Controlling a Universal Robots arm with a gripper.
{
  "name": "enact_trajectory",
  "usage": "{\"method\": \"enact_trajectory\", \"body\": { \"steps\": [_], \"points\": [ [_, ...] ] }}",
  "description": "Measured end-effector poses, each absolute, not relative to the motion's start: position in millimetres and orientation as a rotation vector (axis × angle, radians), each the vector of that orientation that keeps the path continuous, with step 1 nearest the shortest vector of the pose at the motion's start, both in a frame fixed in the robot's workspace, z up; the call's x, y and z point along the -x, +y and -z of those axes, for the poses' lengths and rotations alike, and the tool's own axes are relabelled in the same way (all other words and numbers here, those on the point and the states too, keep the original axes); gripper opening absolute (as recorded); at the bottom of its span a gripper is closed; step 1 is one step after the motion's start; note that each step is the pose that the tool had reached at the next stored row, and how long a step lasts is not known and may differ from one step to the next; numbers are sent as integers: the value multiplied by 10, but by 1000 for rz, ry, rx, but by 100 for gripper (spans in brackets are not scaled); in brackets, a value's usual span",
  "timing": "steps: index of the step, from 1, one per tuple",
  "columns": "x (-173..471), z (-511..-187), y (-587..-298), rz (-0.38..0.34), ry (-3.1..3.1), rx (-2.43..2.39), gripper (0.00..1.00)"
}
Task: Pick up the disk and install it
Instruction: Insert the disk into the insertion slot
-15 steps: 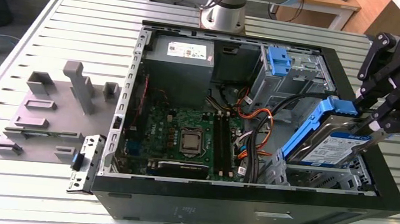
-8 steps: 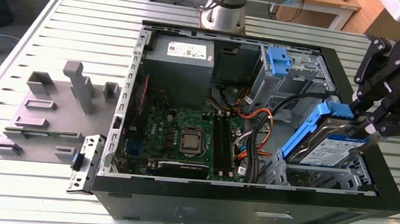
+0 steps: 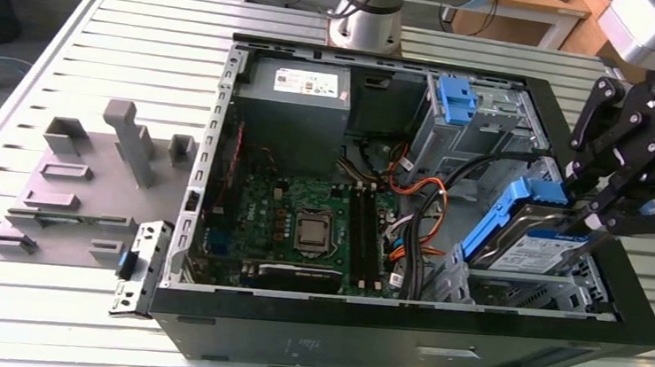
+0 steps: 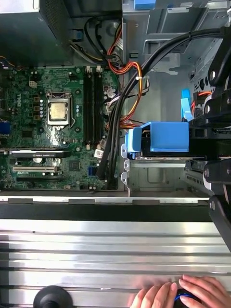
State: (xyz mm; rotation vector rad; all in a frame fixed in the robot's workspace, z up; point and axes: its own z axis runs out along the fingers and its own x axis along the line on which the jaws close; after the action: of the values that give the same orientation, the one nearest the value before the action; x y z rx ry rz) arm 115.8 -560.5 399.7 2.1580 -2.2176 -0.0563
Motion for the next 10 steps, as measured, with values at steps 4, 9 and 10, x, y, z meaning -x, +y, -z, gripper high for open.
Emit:
{"method": "enact_trajectory", "body": {
  "steps": [4,9,10],
  "points": [
    [-1158,-3924,-5605,54,-2217,-2157,35],
    [-1158,-3833,-5606,52,-2216,-2156,35],
    [-1158,-3815,-5606,51,-2215,-2156,35]
  ]
}}
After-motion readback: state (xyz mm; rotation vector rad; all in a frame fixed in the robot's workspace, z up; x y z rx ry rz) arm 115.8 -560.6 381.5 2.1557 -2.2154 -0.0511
